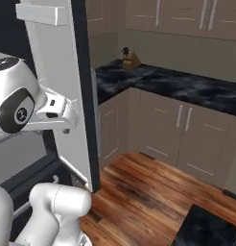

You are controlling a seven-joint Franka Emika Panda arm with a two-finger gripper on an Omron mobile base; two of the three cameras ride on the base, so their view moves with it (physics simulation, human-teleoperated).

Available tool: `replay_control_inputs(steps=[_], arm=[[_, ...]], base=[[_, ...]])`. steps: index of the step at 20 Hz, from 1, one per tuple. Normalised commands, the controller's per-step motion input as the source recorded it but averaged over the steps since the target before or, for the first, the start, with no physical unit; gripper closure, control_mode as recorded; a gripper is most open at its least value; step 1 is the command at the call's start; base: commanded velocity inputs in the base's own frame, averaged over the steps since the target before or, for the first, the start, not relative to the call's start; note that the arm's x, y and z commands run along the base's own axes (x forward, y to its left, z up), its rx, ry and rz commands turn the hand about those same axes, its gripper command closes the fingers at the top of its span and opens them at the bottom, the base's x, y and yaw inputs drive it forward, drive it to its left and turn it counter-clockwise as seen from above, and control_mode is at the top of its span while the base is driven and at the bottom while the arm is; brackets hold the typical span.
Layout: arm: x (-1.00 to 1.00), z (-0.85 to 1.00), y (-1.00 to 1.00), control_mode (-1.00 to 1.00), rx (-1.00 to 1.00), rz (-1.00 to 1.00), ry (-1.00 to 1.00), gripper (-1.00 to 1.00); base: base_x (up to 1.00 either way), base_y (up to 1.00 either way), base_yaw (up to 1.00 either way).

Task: Place the liquor and beer on the top shelf of the fridge to keep them out of children's reach, and place the orange on lower shelves for easy access.

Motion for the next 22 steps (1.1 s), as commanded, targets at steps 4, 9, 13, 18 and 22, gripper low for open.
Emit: replay_control_inputs(steps=[4, 9, 13, 18, 22], arm=[[0.0, 0.0, 0.0, 1.0, 0.0, 0.0, 0.0, -1.0], [0.0, 0.0, 0.0, 1.0, 0.0, 0.0, 0.0, -1.0], [0.0, 0.0, 0.0, 1.0, 0.0, 0.0, 0.0, -1.0], [0.0, 0.0, 0.0, 1.0, 0.0, 0.0, 0.0, -1.0], [0.0, 0.0, 0.0, 1.0, 0.0, 0.0, 0.0, -1.0]], base=[[-0.47, 0.0, -0.63], [-0.03, -0.04, -0.57], [0.36, -0.2, -0.43], [0.6, -0.2, -0.34], [0.9, 0.0, -0.09]])
